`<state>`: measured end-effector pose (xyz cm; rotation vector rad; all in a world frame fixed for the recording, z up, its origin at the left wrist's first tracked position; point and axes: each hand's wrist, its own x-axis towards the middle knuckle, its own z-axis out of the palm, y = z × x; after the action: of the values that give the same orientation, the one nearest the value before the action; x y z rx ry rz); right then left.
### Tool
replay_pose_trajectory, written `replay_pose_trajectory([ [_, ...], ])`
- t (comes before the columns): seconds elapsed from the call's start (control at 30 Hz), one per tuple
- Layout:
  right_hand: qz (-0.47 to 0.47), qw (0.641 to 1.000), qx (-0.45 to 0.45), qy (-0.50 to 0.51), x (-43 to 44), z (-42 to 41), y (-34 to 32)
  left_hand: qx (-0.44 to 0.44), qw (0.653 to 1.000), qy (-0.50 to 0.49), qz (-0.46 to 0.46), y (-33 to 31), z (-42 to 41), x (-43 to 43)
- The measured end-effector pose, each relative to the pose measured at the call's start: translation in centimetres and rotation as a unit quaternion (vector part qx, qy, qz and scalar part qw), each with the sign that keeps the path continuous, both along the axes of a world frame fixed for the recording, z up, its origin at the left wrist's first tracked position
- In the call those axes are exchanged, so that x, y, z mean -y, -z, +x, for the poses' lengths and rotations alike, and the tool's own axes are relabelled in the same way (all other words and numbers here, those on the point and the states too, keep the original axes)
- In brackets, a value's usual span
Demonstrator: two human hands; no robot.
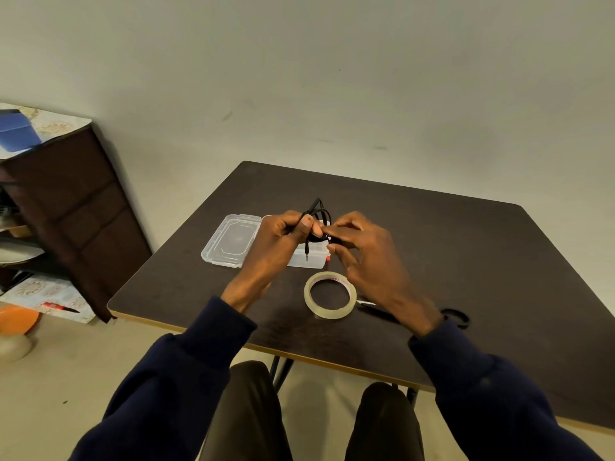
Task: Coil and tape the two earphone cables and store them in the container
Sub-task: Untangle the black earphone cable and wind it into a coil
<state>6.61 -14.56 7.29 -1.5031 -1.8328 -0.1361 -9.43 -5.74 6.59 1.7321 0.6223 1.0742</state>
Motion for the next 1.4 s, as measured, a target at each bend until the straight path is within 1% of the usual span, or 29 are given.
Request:
replay_pose_trajectory([
  [0.07, 0.003, 1.000, 0.011, -0.017, -0.3, 0.3, -0.5, -0.016, 1.000, 0.009, -0.002, 0.0, 0.0, -0.1],
  [0.1, 0.002, 1.000, 0.002, -0.021, -0.4, 0.3, -0.7, -0.022, 1.000, 0.017, -0.006, 0.0, -0.1, -0.2],
  [0.23, 0.008, 0.996, -0.083, -0.008, -0.5, -0.2, -0.9, -0.043, 0.998, 0.034, -0.026, 0.0, 0.0, -0.3],
  [0.37, 0.020, 0.988, -0.153, 0.003, -0.7, -0.3, -0.4, -0.040, 0.996, 0.062, -0.050, -0.2, 0.1, 0.0],
  [0.43, 0.016, 0.985, -0.173, 0.007, -0.7, -0.4, -0.3, -0.037, 0.995, 0.076, -0.056, -0.3, 0.0, 0.0],
  [0.5, 0.009, 0.984, -0.175, 0.006, -0.5, -0.4, -0.2, -0.043, 0.994, 0.087, -0.056, -0.3, -0.1, -0.1],
  [0.6, 0.001, 0.988, -0.154, 0.002, -0.5, -0.3, -0.3, -0.049, 0.993, 0.096, -0.055, 0.1, -0.3, -0.4],
  [0.73, 0.027, 0.993, -0.113, 0.000, -0.6, -0.3, -0.3, -0.036, 0.992, 0.111, -0.048, 0.5, -0.2, -0.5],
  [0.93, 0.087, 0.995, 0.023, 0.041, -1.0, 0.0, 0.4, -0.031, 0.993, 0.109, -0.039, 0.7, -0.1, -0.3],
  [1.0, 0.106, 0.991, 0.071, 0.028, -1.0, 0.2, 0.7, -0.020, 0.993, 0.109, -0.046, 0.7, 0.0, -0.2],
  [1.07, 0.105, 0.988, 0.109, 0.010, -1.2, 0.3, 1.0, -0.004, 0.991, 0.119, -0.055, 0.5, 0.1, -0.1],
  [1.17, 0.062, 0.990, 0.127, 0.007, -1.3, 0.6, 1.2, -0.009, 0.990, 0.130, -0.057, 0.3, 0.1, 0.1],
  [1.27, 0.018, 0.990, 0.138, -0.007, -1.0, 0.9, 1.1, 0.018, 0.988, 0.136, -0.068, 0.1, -0.2, 0.2],
  [1.4, 0.024, 0.994, 0.102, -0.040, -0.6, 1.5, 0.6, 0.060, 0.983, 0.138, -0.103, -0.4, -0.1, 0.3],
])
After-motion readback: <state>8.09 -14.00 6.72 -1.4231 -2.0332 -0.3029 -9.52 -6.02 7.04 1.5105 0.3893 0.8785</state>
